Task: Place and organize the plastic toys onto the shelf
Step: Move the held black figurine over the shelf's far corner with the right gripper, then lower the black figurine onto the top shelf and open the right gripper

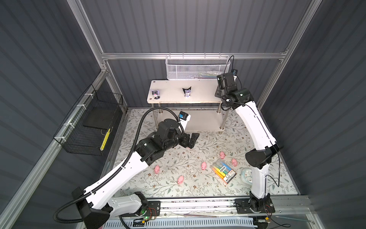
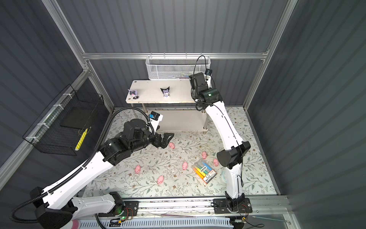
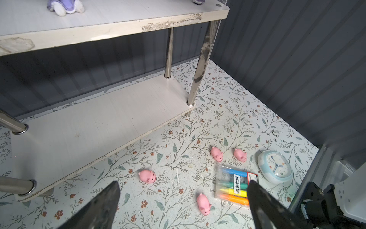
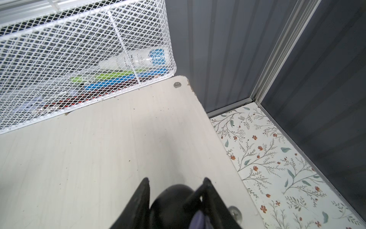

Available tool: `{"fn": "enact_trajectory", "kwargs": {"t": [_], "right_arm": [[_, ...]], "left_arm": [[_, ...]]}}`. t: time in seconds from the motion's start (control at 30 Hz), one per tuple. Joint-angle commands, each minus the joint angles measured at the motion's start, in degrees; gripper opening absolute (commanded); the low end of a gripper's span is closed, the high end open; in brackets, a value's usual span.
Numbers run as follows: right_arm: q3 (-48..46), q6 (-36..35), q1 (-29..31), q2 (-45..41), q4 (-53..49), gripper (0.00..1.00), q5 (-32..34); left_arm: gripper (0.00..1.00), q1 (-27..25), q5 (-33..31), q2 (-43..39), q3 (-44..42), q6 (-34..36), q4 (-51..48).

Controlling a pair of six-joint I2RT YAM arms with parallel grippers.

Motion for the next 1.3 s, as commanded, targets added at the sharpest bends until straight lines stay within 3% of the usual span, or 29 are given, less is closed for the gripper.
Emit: {"fn": "enact_trajectory", "kwargs": {"t": [0.0,0.63,1.0,1.27], "right_arm": [[1.59,-0.73,0.0,1.23,-0.71,0.38,0.16],[1.48,-0.43,0.0,1.25,-0.56,0.57,-0.13],[0.45,-1.29,0.07,-0.61,1.19,0.78,-2.84],[-6.47,-2.56,0.03,-6.98,7.19,0.89,-5.13]], "left_arm": [[1.0,-0.29,0.19,-1.08,-0.05,0.94,-1.0],[1.0,-0.28,-0.07,-2.06,0.35,1.02,-1.58],[1.0,-0.28,-0.45,-2.23,0.75,1.02,-1.84],[1.0,-0.27,-0.89,-2.65,1.28,0.68,-2.21]]}}
